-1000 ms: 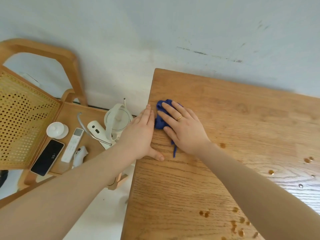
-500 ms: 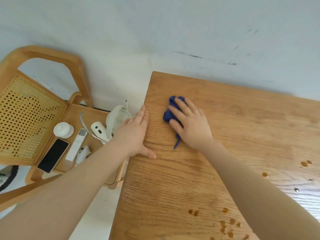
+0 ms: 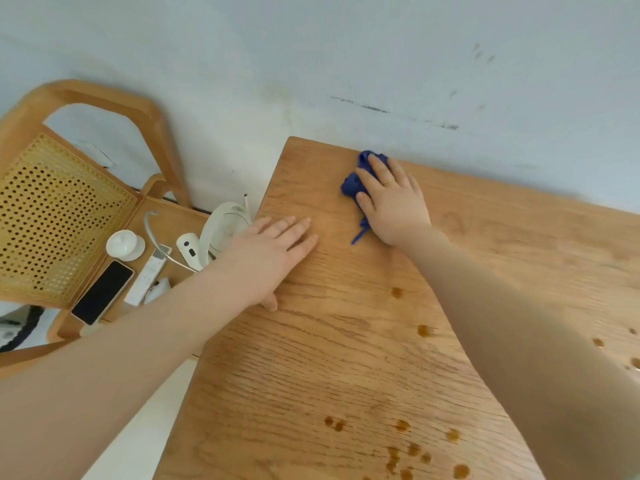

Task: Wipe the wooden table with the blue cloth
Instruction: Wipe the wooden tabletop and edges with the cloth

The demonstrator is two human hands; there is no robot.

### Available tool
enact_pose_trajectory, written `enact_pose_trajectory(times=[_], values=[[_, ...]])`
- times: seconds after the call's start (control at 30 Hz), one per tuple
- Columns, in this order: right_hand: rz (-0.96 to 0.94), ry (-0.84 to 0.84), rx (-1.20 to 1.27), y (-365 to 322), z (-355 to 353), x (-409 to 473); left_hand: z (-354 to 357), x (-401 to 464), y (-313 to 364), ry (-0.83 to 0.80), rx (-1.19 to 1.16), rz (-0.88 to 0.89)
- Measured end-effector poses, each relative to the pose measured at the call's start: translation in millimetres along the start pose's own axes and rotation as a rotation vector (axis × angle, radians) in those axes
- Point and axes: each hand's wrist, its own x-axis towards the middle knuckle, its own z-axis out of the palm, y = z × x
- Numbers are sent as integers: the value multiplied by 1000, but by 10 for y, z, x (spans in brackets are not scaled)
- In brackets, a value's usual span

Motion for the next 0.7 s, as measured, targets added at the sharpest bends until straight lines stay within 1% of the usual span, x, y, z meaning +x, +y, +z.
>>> enact_pose_trajectory(times=[0.07,0.13,0.2,0.23,0.27,0.33,0.4,0.43,0.5,0.57,0.63,0.7], values=[[-113,9,-10,-83,18,-386,-54,30,91,-30,-91,38],[-228,-30,-8,-89,2,-722,-97,52,207,-84,-277,-1],[-314,-78,6,60,-22,-734,-120,69,358,-103,-400,-62],[-315,-62,10,165,-24,-632,-119,82,432,-91,-420,-94],[-278,-24,18,272,-14,-491,-104,92,496,-74,-426,-120],[-132,68,44,473,-14,-194,-55,95,592,-50,-422,-153],[21,56,39,628,-24,31,-4,93,654,-45,-396,-169],[63,37,35,648,-42,81,11,96,673,-42,-378,-177],[67,12,36,566,-93,22,10,98,704,-36,-366,-200],[-40,1,30,413,-69,-237,-12,109,726,-29,-378,-224],[-222,-12,27,250,-5,-653,-29,110,745,-31,-387,-231],[-373,-62,33,226,-2,-918,-27,113,746,-32,-390,-235]])
